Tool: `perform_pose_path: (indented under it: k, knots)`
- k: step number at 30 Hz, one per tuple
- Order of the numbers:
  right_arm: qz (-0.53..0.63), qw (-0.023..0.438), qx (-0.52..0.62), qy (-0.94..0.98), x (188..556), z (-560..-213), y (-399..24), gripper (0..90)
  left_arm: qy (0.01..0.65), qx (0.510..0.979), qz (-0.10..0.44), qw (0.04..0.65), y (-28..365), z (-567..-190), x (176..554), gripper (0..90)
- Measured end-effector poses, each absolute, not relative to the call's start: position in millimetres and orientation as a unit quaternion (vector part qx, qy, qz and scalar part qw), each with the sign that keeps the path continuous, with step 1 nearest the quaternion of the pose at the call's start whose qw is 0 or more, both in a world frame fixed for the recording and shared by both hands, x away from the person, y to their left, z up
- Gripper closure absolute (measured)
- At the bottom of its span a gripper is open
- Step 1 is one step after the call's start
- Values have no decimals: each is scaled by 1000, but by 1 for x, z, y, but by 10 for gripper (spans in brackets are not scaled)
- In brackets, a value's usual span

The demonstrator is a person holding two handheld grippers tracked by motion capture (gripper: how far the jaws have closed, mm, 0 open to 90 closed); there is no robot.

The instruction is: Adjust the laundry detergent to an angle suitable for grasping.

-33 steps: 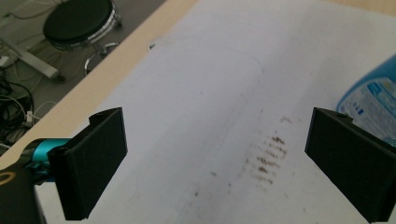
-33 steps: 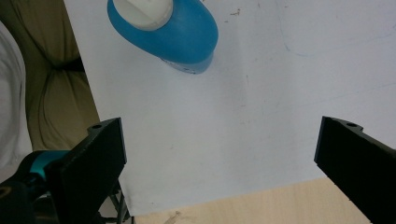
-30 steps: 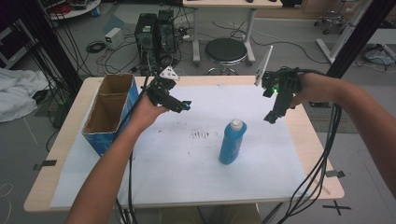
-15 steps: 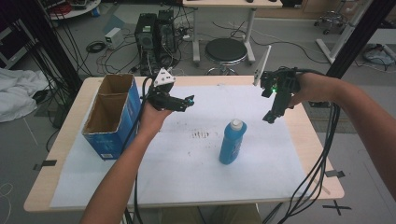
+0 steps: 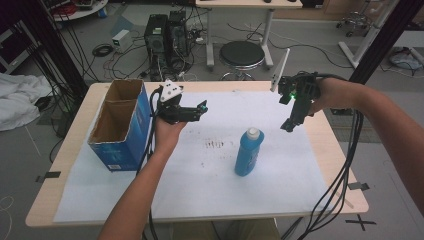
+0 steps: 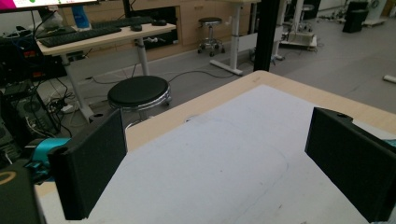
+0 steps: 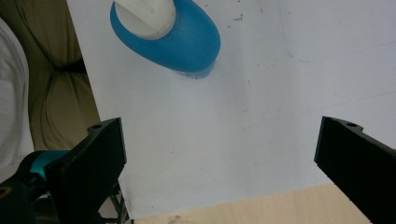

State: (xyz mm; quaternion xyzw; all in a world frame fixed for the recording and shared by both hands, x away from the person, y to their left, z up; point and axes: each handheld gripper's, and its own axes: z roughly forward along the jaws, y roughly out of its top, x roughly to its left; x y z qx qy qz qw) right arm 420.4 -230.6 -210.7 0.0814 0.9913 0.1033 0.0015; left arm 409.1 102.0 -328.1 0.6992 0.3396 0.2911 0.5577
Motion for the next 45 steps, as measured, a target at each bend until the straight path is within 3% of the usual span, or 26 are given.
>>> perform_pose_path:
  k: [20,30,45]
  knots:
    - [104,1,73,992,420,-212,-229,11,381,633,351,575,94,-352,352,56]
    - [97,-2,82,992,419,-212,-227,12,393,620,347,583,69,-375,313,55]
    - [99,2,79,992,418,-213,-226,12,411,607,355,580,47,-388,283,56]
